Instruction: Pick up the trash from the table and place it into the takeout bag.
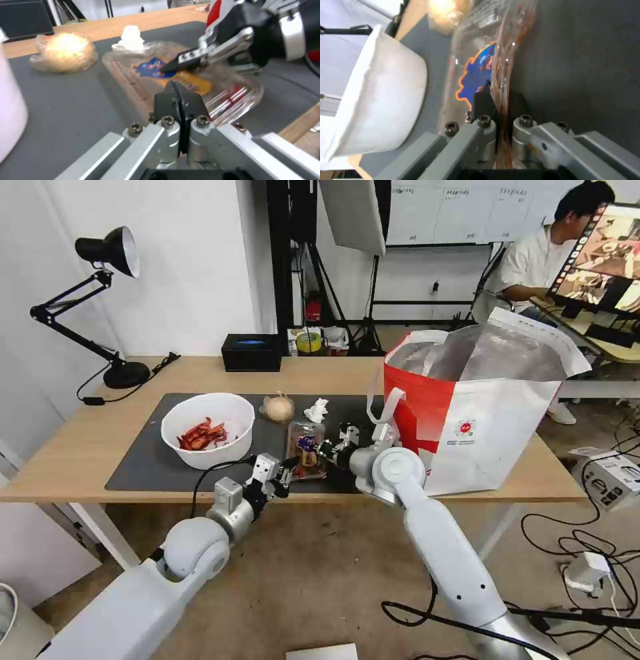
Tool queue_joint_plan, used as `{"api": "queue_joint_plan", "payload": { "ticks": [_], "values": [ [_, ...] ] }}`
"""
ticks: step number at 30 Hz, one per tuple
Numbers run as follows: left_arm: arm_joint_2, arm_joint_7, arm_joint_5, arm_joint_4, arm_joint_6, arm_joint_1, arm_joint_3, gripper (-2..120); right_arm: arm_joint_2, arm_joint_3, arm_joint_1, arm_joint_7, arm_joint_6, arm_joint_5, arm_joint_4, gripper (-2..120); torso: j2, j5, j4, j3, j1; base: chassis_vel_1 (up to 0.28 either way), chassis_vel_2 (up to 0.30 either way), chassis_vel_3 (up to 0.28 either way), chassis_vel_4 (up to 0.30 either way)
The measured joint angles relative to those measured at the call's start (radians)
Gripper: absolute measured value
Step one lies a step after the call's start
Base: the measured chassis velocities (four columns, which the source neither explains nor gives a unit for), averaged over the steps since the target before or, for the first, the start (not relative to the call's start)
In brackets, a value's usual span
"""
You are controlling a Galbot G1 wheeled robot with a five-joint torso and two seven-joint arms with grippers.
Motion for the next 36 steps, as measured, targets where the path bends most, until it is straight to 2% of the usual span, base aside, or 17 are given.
{"api": "queue_joint_plan", "payload": {
  "ticks": [8,12,18,19,25,26,28,31,34,36],
  "values": [
    [0.025,0.004,-0.001,-0.044,-0.011,0.05,-0.046,0,-0.052,0.002,-0.024,-0.047,0.02,-0.016,0.094,0,0.0,0.0,-0.0001,0.0,0.0,0.0,0.0,0.0,0.0],
    [0.034,0.004,-0.002,-0.061,-0.011,0.073,-0.061,0,-0.09,0.004,-0.044,-0.107,0.042,-0.053,0.159,0,0.0,0.0001,0.0,0.0,0.0,0.0,0.0,0.0,0.0],
    [0.04,-0.005,-0.01,-0.087,-0.015,0.107,-0.09,23,-0.158,0.025,-0.064,-0.22,0.115,-0.096,0.265,0,0.0,0.0001,-0.0003,0.0,0.0,0.0,0.0,0.0,0.0],
    [0.04,-0.005,-0.01,-0.087,-0.015,0.107,-0.09,23,-0.158,0.025,-0.064,-0.22,0.115,-0.096,0.265,0,0.0,0.0001,-0.0003,0.0,0.0,0.0,0.0,0.0,0.0],
    [0.066,-0.009,-0.01,-0.108,-0.015,0.159,-0.135,49,-0.212,0.061,-0.058,-0.281,0.21,-0.123,0.344,0,0.0,0.0001,0.0001,0.0,0.0,0.0,0.0,0.0,0.0],
    [0.066,-0.009,-0.01,-0.108,-0.015,0.159,-0.135,49,-0.212,0.061,-0.058,-0.281,0.21,-0.123,0.344,0,0.0,0.0001,0.0001,0.0,0.0,0.0,0.0,0.0,0.0],
    [0.066,-0.011,-0.012,-0.125,-0.015,0.181,-0.157,60,-0.242,0.085,-0.05,-0.29,0.256,-0.123,0.382,0,0.0,0.0002,-0.0001,0.0,0.0,0.0,0.0,0.0,0.0],
    [0.065,-0.011,-0.012,-0.133,-0.015,0.197,-0.172,67,-0.259,0.096,-0.043,-0.289,0.274,-0.122,0.399,0,0.0,0.0003,-0.0001,0.0,0.0,0.0,0.0,0.0,0.0],
    [0.06,-0.01,-0.009,-0.157,-0.015,0.26,-0.233,82,-0.307,0.13,-0.017,-0.266,0.307,-0.117,0.43,0,0.0,0.0,0.0,0.0,0.0,0.0,0.0,0.0,0.0],
    [0.06,-0.01,-0.009,-0.166,-0.015,0.277,-0.256,87,-0.317,0.142,-0.007,-0.255,0.313,-0.113,0.435,0,0.0,0.0001,0.0,0.0,0.0,0.0,0.0,0.0,0.0]
  ]
}}
